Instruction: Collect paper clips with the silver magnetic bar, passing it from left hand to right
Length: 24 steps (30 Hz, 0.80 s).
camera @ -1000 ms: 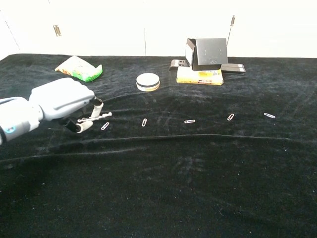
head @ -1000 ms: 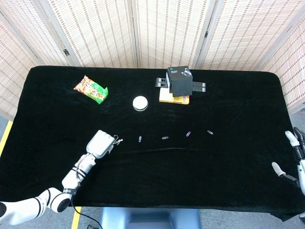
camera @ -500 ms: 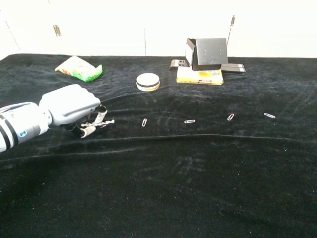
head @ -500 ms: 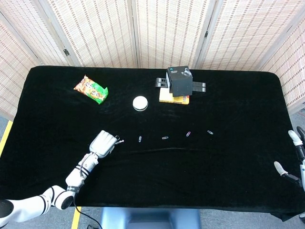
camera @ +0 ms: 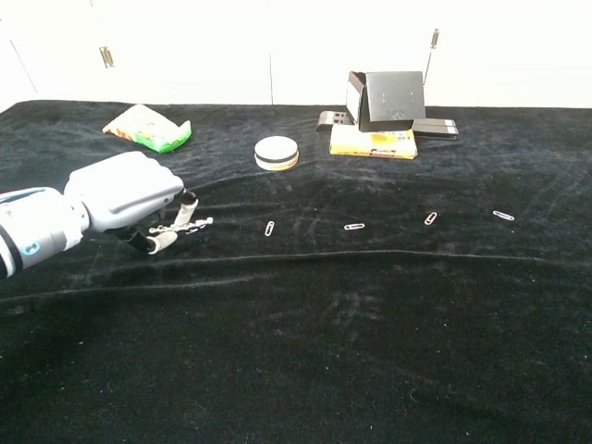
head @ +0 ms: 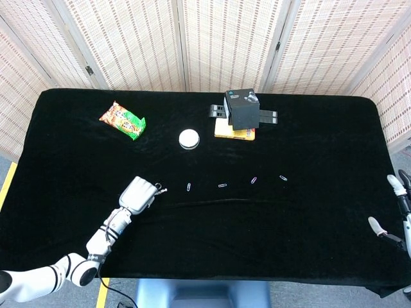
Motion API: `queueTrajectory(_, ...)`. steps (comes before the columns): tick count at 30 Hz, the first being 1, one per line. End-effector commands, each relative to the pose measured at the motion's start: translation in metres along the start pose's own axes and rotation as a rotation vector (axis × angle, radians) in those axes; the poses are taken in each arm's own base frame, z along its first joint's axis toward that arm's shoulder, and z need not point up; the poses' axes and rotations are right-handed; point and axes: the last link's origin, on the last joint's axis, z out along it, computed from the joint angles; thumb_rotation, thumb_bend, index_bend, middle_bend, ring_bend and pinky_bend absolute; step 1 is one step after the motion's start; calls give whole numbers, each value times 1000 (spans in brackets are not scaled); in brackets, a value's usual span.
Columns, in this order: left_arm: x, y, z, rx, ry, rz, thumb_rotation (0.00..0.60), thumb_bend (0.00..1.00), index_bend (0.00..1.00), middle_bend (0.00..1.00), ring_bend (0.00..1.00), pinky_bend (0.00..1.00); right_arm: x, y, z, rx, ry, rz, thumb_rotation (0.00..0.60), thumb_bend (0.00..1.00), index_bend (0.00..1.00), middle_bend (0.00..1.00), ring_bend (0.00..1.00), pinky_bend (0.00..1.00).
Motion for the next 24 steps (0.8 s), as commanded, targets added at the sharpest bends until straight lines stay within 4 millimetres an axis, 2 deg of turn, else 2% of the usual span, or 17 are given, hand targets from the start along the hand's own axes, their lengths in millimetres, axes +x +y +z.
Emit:
queueTrajectory(1,12,16,-15,-37,51,-3,600,534,848,1000,994,987,1,0,0,9,-2,10,600,262,0,0,0,0)
queueTrajectory(4,21,31,-20,-69,71,-17,600,534,847,1000,994,987,6,3,-2,7,8,30,600,262,0,0,0,0)
queueTrajectory(8,29,48,-15,-117,65,-53,600,536,848,1000,994,987,15,9,-5,-3,41,66,600,262,0,0,0,0)
queueTrajectory(16,31,71,14,-210,49,-76,600,539,851,1000,993,987,33,27,-18,-60,139,104,600,262,0,0,0,0)
queueTrajectory(24,37,101,35,-314,65,-89,600,540,851,1000,993,987,38,39,-33,-129,165,100,600,262,0,0,0,0)
